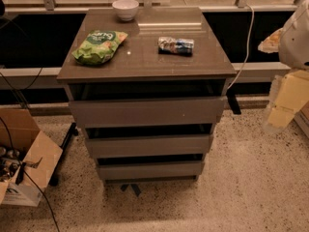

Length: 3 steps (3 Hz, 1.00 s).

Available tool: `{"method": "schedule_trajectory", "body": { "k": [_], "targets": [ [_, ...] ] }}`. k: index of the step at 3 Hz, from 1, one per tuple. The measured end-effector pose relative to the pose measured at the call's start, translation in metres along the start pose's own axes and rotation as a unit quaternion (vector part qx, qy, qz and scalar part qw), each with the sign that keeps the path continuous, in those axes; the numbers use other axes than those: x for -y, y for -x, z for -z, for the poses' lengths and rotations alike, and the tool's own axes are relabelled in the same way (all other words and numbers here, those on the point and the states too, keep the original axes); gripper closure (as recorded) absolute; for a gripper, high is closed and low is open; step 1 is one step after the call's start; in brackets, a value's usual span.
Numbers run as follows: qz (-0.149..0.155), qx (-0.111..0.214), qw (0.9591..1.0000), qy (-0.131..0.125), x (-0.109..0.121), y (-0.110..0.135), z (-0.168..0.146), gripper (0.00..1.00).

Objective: Open middle drawer

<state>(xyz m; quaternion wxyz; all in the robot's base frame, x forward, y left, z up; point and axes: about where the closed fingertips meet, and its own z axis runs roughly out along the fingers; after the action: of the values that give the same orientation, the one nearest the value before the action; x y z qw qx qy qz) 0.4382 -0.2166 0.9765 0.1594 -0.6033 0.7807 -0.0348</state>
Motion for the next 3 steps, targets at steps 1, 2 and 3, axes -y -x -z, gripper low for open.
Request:
{"method": "schedule_trajectory", "body": {
  "k": [1,2,3],
  "targets": [
    [0.000,0.000,1.0000,0.000,0.000,0.000,0.000,0.00],
    [0.010,0.003,0.9999,-0.003,0.004,0.003,-0.005,0.00],
    [0.017,0.061,0.9979,-0.017,0.019,0.003,-0.019,0.00]
  ]
}}
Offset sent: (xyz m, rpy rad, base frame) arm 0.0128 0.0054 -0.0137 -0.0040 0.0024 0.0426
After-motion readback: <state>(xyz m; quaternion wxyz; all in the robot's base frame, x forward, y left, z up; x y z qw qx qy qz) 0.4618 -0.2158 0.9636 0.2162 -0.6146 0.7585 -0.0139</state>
